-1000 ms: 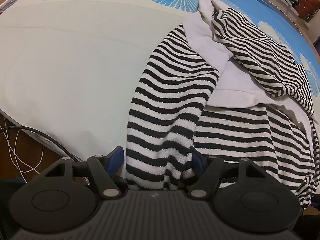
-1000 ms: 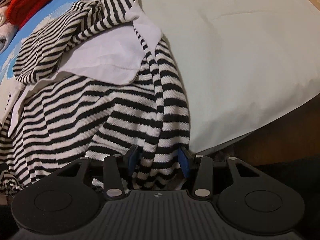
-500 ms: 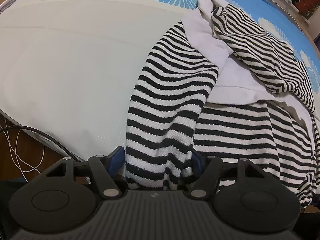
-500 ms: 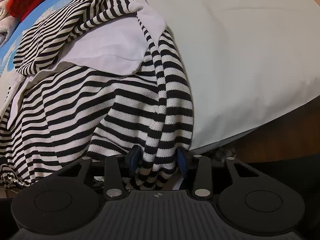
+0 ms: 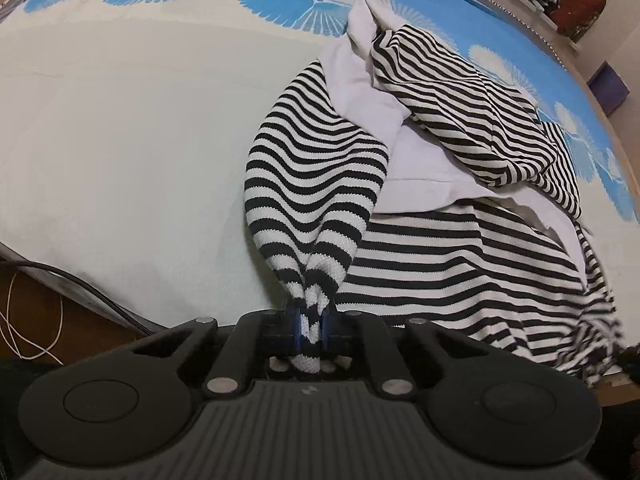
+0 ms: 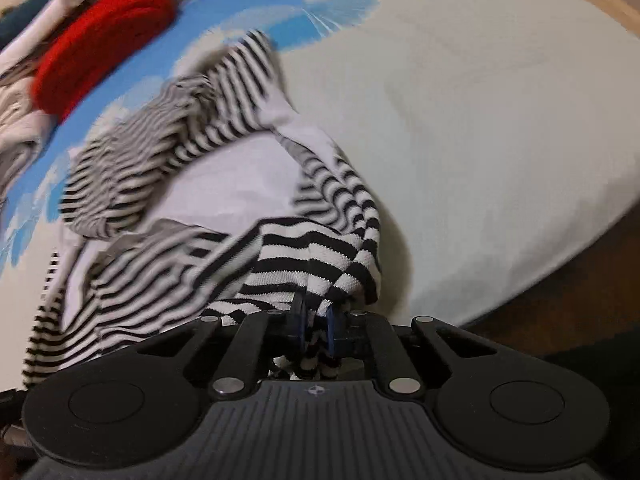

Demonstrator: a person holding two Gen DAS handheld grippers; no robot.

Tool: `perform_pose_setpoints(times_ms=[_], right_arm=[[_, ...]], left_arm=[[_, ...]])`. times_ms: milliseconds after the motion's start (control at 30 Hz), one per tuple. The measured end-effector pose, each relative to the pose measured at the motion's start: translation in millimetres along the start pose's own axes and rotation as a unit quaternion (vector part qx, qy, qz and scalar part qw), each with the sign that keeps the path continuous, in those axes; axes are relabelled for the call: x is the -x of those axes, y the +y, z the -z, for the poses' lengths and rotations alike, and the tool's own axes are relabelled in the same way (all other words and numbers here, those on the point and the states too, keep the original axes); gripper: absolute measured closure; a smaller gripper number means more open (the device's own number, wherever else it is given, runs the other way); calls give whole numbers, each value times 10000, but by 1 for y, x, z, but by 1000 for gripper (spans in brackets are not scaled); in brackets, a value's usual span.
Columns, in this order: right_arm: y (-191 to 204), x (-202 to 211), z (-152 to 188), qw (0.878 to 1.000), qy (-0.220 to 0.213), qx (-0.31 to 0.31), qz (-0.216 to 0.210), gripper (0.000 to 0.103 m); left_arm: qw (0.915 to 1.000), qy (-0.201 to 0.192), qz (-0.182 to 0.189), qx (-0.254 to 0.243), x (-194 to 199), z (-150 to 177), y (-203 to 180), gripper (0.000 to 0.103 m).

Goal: Fold small clothes

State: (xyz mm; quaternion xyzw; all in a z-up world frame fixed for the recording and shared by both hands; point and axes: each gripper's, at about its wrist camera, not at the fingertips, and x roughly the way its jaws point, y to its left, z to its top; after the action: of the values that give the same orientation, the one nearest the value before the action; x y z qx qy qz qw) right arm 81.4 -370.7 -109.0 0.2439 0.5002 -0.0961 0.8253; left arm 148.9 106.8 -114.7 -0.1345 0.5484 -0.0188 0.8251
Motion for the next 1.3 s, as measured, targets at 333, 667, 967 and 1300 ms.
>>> perform_pose_setpoints(times_ms=[333, 667, 967, 1300], right_arm=[[15, -22, 8, 9977, 521, 326, 283, 83], [16, -25, 8, 9968, 513, 497, 352, 85], [17, -22, 9, 9967, 460, 561, 353, 89], [18, 47, -21, 9954, -750, 324, -491, 95]], left_arm=[[9990, 361, -249, -18, -17, -2, 2, 77], [9988, 353, -317, -144, -22, -1, -3, 80], [9985, 322, -294, -334, -21, 0, -7, 90], [9933, -730, -168, -884, 42, -5, -24, 96]])
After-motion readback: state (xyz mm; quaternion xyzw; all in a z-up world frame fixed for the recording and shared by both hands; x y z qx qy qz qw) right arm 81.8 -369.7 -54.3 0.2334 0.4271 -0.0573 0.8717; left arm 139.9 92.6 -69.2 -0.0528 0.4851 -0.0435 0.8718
